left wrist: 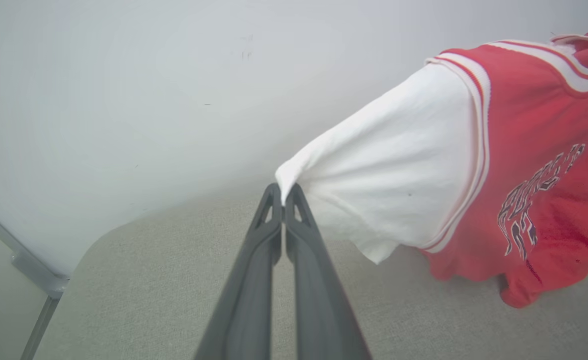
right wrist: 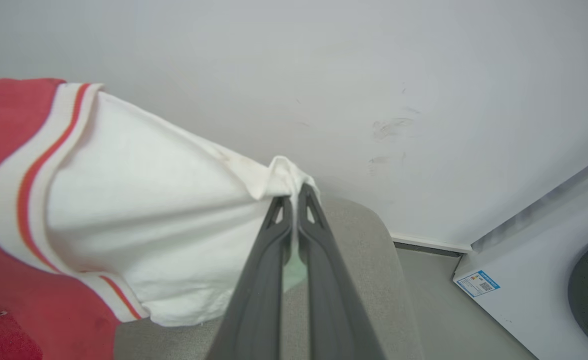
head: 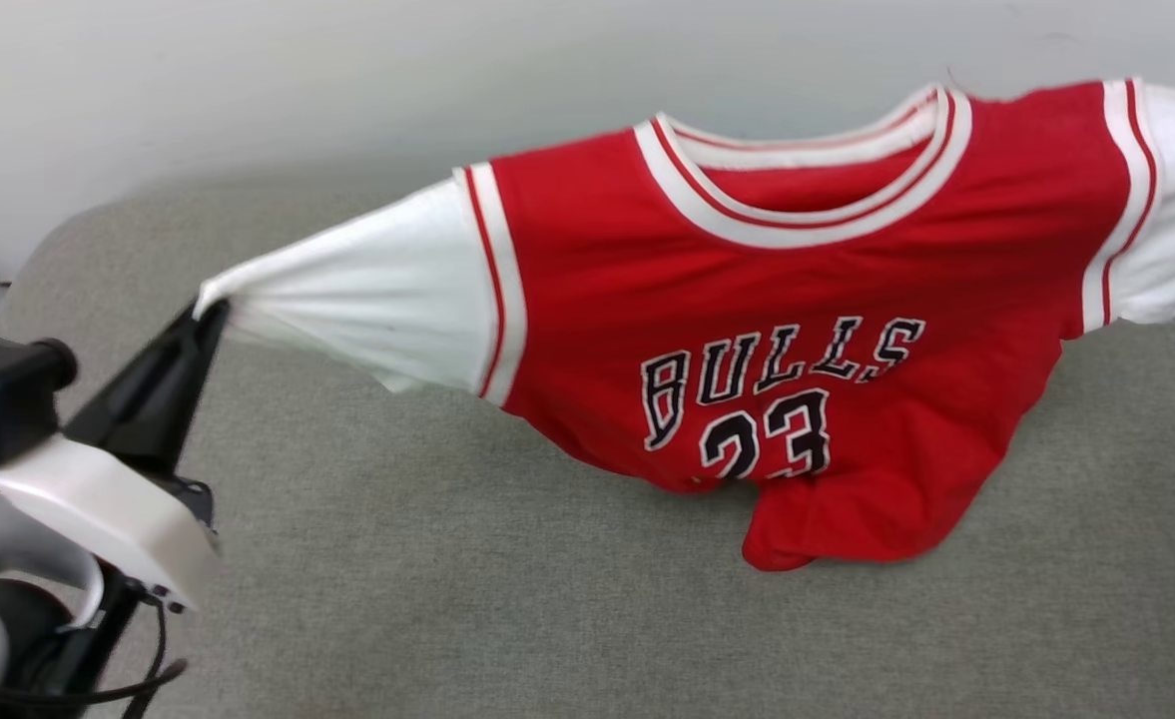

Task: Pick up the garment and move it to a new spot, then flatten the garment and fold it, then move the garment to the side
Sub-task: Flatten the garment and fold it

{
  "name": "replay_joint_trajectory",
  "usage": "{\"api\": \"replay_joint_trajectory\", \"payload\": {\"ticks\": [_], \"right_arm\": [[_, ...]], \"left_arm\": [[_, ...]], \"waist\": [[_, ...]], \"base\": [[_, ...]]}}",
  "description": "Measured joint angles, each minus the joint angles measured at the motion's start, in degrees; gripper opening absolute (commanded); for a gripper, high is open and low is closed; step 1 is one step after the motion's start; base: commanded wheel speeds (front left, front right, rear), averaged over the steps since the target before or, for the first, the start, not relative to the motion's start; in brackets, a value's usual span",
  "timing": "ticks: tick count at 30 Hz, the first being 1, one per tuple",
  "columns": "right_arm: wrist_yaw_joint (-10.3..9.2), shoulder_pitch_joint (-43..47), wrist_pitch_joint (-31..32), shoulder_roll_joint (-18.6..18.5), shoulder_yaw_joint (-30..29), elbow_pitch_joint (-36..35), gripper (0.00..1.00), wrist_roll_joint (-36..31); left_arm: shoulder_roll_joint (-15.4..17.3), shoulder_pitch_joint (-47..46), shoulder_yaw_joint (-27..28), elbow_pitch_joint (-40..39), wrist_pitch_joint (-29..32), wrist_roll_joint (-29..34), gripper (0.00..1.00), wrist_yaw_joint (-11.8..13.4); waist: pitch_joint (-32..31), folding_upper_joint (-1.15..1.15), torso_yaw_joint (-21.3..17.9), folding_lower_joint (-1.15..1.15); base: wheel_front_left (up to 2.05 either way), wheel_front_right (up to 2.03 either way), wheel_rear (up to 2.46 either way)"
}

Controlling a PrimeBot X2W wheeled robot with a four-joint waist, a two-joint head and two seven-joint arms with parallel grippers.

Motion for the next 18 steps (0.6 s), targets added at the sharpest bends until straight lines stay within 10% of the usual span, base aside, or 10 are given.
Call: {"api": "replay_joint_trajectory", "payload": {"ticks": [18], "right_arm": [[0.00, -5.0, -0.8, 3.4, -4.9, -10.6, 0.00, 1.1]], "left_arm": [[4.4, -9.2, 11.8, -4.1, -5.5, -0.1, 0.00, 0.7]], "waist": [[0.6, 0.00, -2.2, 0.00]], "base": [[0.00, 0.00, 0.00]]}}
